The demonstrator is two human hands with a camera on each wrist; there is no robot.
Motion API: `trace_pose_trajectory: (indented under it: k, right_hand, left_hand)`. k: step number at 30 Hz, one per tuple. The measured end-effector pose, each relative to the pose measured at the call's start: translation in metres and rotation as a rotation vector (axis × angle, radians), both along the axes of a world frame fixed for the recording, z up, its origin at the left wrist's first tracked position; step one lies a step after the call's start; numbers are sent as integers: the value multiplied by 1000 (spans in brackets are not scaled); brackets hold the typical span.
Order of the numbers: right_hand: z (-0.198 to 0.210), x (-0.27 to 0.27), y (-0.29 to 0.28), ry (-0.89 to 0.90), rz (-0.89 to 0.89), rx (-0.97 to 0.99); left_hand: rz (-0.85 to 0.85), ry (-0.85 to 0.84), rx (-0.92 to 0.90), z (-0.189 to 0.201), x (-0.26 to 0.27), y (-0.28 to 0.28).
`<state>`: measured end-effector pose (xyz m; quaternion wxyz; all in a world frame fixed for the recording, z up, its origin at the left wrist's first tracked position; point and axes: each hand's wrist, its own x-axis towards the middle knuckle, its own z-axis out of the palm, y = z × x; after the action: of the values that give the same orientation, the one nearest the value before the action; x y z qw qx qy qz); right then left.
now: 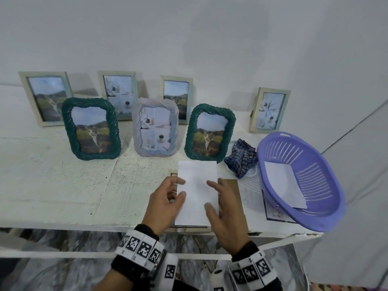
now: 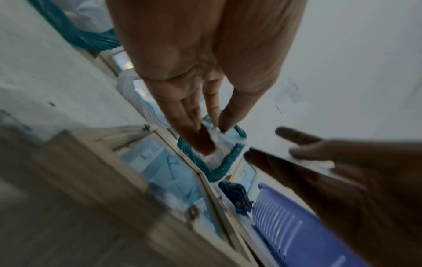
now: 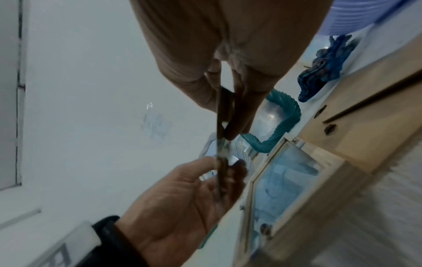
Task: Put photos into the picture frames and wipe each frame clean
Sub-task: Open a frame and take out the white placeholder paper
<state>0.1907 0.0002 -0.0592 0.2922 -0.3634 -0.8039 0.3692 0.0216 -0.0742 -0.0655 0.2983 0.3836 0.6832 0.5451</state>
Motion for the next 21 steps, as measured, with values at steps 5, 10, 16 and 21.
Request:
trace_pose_trajectory:
  k: [5,10,16,21]
  right_hand:
    - [23,1,-9,365,151,-333]
    - [19,3,-5,189,137,-37]
    - [3,27,3,91,37,-144]
    - [3,63,1,211,-24,-439]
  left_hand:
    - [-132,72,-87,11,17,1]
    - [-140,-369,30,33,30,5]
    - [-37,-412,94,21,32,11]
    - [-143,-218,-31,15,40,19]
